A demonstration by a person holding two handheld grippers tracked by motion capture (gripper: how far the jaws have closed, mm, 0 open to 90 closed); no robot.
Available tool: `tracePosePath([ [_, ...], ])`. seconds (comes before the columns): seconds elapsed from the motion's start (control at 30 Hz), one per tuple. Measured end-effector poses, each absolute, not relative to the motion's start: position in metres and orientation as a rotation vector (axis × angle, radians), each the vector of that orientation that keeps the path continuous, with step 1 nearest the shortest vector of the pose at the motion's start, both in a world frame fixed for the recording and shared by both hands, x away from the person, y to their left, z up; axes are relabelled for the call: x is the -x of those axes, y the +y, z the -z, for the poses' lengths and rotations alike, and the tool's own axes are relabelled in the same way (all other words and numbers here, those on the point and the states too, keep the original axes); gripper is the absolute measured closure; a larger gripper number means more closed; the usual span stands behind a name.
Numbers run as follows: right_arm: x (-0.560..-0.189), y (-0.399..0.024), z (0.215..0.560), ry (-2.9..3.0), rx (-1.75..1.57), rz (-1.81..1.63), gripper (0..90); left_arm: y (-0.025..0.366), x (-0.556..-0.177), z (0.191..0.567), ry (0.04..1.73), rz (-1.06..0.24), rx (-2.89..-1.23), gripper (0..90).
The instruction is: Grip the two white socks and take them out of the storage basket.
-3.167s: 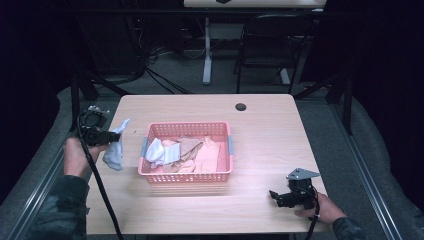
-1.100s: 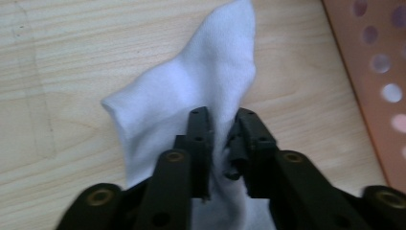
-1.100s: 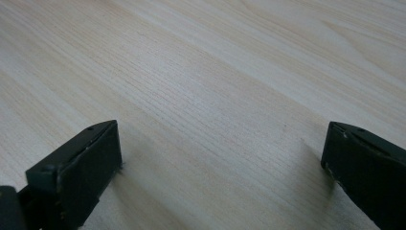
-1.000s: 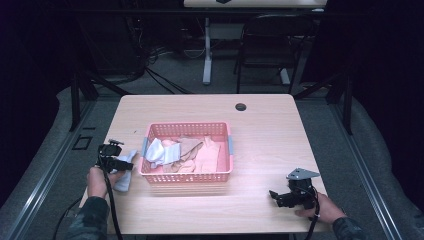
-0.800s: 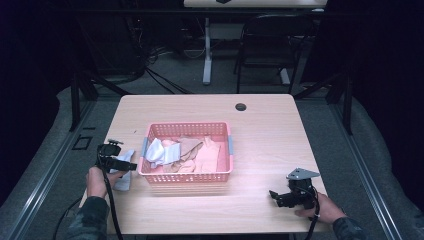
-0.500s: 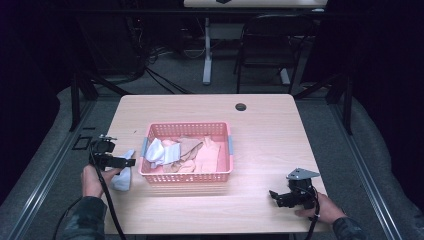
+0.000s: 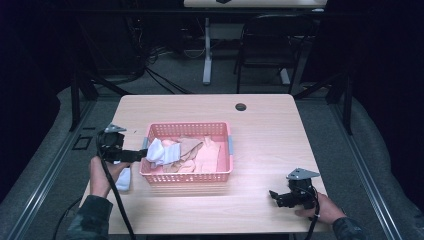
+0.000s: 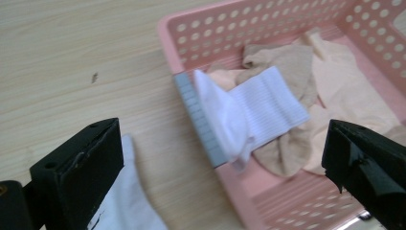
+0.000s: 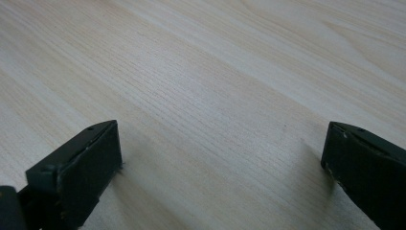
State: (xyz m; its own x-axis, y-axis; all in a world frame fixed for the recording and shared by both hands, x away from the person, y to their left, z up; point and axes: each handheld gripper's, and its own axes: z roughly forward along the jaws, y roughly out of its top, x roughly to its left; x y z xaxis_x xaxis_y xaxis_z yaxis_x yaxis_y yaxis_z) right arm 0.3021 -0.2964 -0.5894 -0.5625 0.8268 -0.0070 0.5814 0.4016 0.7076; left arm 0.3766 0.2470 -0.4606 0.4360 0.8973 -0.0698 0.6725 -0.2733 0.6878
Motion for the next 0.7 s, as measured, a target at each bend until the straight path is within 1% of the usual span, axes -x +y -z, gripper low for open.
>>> tracePosePath([
  [0.13, -0.302, -0.296, 0.589, 2.306, -1.216, -0.951, 0.0, 0.219, -0.387, 0.458, 1.283, -0.405, -2.076, 1.4],
  [0.27, -0.302, -0.296, 0.589, 2.306, -1.216, -0.951, 0.0, 0.191, -0.398, 0.467, 1.252, -0.335, -2.138, 4.3],
  [0.43, -0.302, -0.296, 0.589, 2.306, -1.216, -0.951, 0.0, 0.166, -0.414, 0.485, 1.264, -0.208, -2.231, 15.2],
  [0.5, -0.302, -0.296, 0.589, 2.306, -1.216, -0.951, 0.0, 0.159, -0.421, 0.492, 1.276, -0.183, -2.261, 19.5],
  [0.63, -0.302, -0.296, 0.589, 2.306, -1.215, -0.951, 0.0, 0.156, -0.434, 0.506, 1.332, -0.157, -2.298, 25.0],
  [0.7, -0.302, -0.296, 0.589, 2.306, -1.215, -0.951, 0.0, 0.156, -0.439, 0.512, 1.373, -0.131, -2.276, 27.9],
])
